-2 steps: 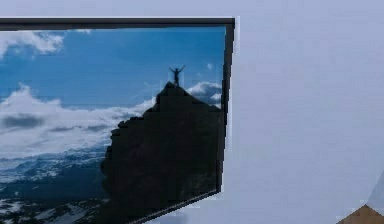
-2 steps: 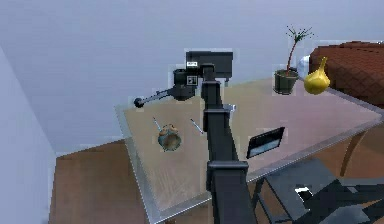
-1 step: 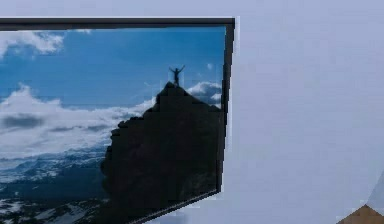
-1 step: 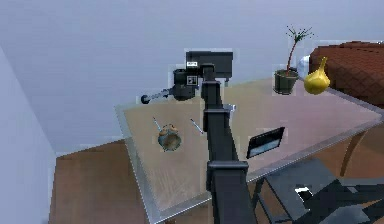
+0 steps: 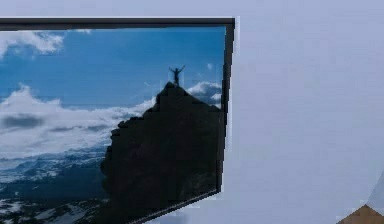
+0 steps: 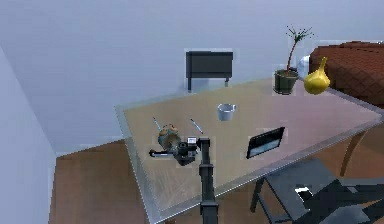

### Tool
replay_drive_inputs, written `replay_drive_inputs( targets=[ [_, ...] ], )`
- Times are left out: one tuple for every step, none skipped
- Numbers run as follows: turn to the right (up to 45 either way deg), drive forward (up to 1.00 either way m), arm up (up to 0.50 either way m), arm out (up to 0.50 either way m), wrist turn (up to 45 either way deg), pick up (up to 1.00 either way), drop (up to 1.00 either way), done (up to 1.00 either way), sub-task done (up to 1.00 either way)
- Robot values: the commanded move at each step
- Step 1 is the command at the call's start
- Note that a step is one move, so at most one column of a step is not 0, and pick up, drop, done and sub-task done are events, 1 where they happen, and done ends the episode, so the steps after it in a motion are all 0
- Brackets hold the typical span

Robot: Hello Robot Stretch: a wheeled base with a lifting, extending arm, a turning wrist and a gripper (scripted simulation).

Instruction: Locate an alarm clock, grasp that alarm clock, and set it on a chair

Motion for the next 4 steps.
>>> replay_drive_inputs(
  targets=[
    [0.0,0.00,0.00,0.00,0.0,1.00,0.00,0.00,0.00],
    [0.0,0.00,0.10,0.00,0.0,0.00,0.00,0.00,0.00],
    [0.0,0.00,0.28,0.00,0.0,0.00,0.00,0.00,0.00],
    [0.0,0.00,0.00,0.00,-45.0,0.00,0.00,0.00,0.00]
  ],
)
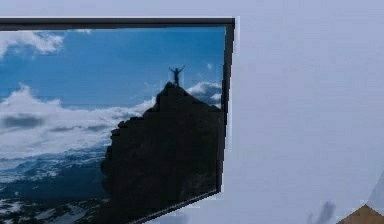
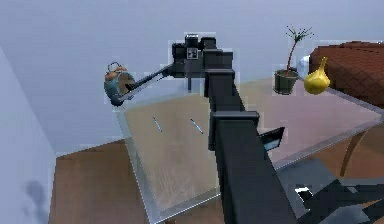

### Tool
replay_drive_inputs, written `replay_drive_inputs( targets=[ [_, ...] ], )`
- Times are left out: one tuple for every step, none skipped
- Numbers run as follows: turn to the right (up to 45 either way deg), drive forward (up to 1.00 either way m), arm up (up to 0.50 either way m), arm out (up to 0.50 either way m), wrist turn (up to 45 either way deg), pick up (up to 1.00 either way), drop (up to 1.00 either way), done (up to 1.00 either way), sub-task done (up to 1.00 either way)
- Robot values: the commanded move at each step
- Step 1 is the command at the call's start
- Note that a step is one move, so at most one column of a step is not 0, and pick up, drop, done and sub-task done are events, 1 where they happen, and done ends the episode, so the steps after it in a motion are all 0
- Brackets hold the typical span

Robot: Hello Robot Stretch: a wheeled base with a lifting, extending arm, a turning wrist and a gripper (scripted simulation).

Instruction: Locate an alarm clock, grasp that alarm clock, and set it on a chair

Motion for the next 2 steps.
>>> replay_drive_inputs(
  targets=[
    [0.0,0.00,0.00,0.00,-45.0,0.00,0.00,0.00,0.00],
    [0.0,0.00,0.00,0.00,-3.0,0.00,0.00,0.00,0.00]
  ],
)
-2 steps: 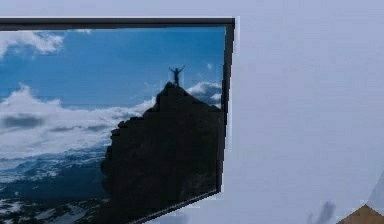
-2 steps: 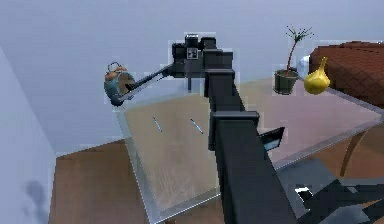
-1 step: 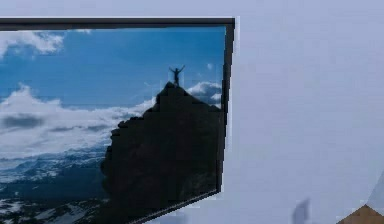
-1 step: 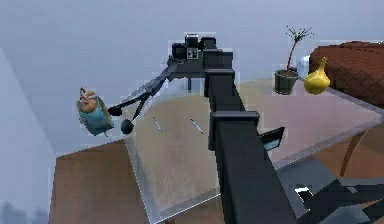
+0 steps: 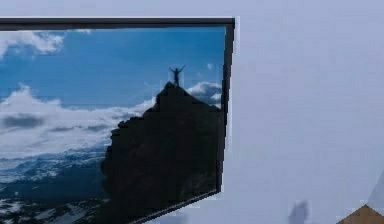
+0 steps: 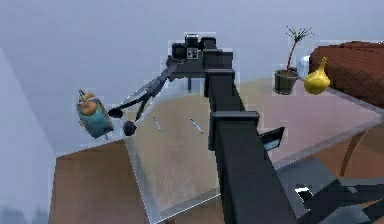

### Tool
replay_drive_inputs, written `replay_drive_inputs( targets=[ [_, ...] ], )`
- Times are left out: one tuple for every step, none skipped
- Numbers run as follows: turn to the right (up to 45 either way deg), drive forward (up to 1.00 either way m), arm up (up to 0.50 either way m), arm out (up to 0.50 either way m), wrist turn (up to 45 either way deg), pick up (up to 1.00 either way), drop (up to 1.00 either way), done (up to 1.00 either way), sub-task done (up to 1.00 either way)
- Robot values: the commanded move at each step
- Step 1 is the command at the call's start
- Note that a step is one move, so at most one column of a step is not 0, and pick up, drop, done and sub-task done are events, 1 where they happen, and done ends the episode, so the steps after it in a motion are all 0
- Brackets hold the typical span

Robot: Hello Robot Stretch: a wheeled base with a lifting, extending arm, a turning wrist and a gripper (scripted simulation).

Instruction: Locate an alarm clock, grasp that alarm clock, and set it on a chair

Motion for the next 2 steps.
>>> replay_drive_inputs(
  targets=[
    [0.0,0.00,0.00,-0.48,0.0,0.00,0.00,0.00,0.00],
    [-45.0,0.00,0.00,0.00,0.0,0.00,0.00,0.00,0.00]
  ],
)
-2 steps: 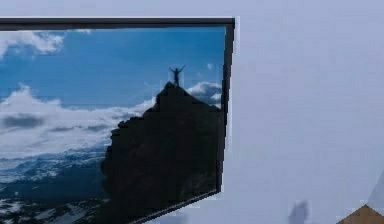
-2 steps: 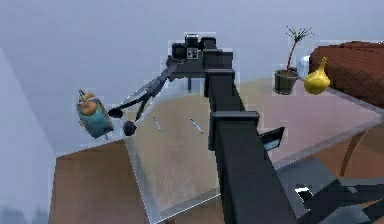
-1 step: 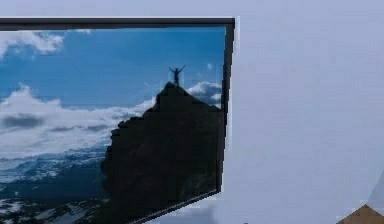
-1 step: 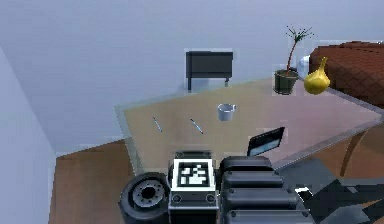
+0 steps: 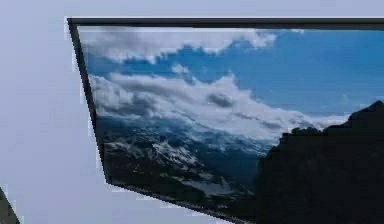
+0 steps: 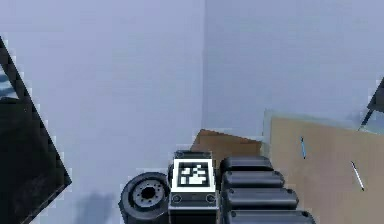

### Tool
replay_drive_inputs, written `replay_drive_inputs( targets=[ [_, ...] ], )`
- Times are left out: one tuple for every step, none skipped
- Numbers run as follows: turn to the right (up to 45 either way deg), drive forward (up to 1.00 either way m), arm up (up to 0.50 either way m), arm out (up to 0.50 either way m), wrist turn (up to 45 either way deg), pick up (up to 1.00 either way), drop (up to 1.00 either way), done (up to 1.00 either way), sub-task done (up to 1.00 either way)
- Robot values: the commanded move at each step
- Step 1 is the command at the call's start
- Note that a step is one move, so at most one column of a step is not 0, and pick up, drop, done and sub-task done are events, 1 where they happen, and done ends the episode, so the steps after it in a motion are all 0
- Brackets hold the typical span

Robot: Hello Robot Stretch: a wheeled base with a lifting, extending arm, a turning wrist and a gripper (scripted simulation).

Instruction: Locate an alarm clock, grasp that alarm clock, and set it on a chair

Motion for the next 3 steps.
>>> replay_drive_inputs(
  targets=[
    [-45.0,0.00,0.00,0.00,0.0,0.00,0.00,0.00,0.00],
    [-24.0,0.00,0.00,0.00,0.0,0.00,0.00,0.00,0.00],
    [0.0,1.00,0.00,0.00,0.0,0.00,0.00,0.00,0.00]
  ],
)
